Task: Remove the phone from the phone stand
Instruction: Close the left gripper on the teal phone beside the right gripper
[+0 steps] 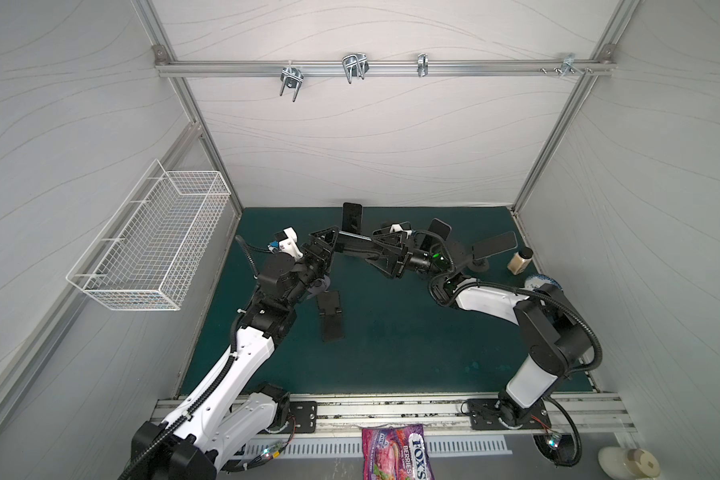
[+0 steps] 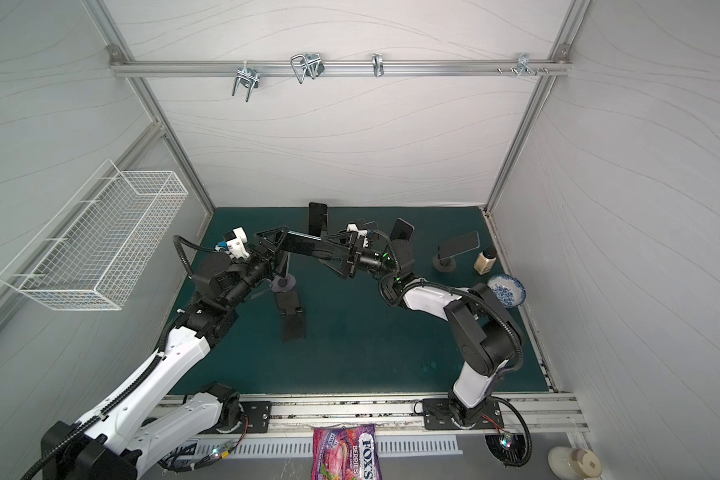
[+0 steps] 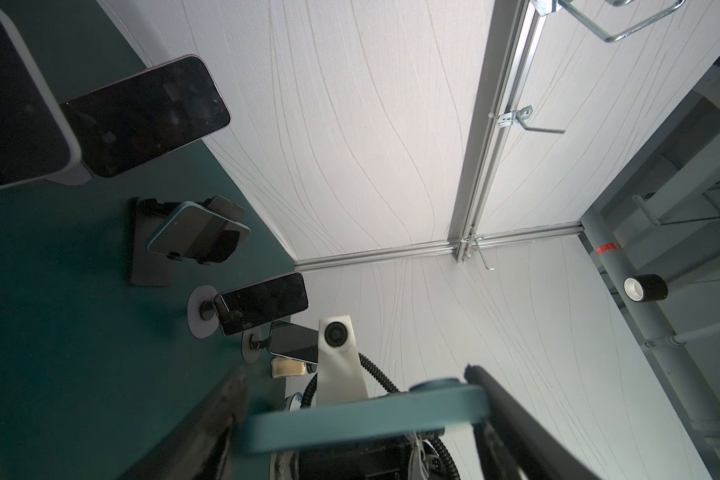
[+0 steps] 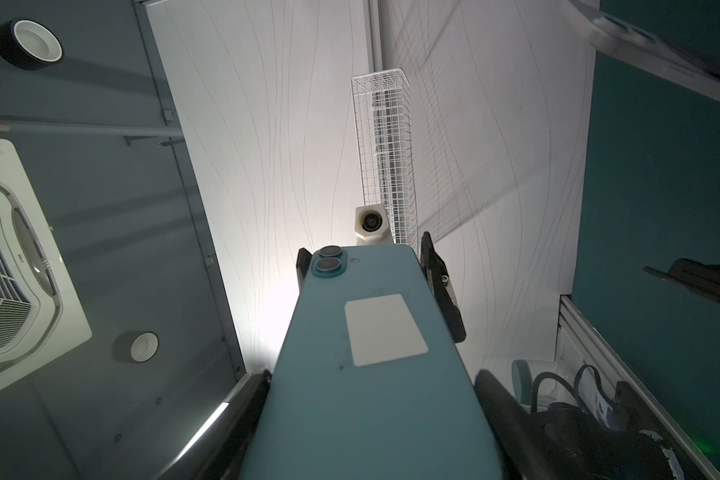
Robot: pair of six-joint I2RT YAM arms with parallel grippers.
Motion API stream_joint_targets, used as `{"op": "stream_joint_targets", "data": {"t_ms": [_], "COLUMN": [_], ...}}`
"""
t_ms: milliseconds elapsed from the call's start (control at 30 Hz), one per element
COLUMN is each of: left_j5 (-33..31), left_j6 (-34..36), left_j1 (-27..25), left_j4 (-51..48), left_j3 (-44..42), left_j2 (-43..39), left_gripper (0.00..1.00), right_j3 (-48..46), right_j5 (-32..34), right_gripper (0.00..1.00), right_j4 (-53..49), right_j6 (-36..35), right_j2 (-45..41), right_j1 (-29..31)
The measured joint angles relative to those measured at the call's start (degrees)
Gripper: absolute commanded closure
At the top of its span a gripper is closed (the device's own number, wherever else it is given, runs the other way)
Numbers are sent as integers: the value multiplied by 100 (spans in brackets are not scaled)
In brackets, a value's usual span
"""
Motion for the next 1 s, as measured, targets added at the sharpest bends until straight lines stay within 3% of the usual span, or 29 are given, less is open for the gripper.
{"op": "stream_joint_targets", "data": {"t_ms": [333,567,1000], "left_j5": [-37,-79,-79], "left_j6": [-166,-203,-289], "left_j1": [-28,-35,-66], "left_j4": [-155,-507,-522], "left_j3": [0,0,0], "left_j2": [-39,-107,-162], "left_gripper": [23,25,35], "right_j3": [0,59,149], "right_j5": [59,33,17], "right_gripper": [64,63,54], "right_j4": [-153,-927,-1556], "right_j6": [-216,-721,-1084], "right_j2": [0,-214,-472], "right_j1": [76,105,105]}}
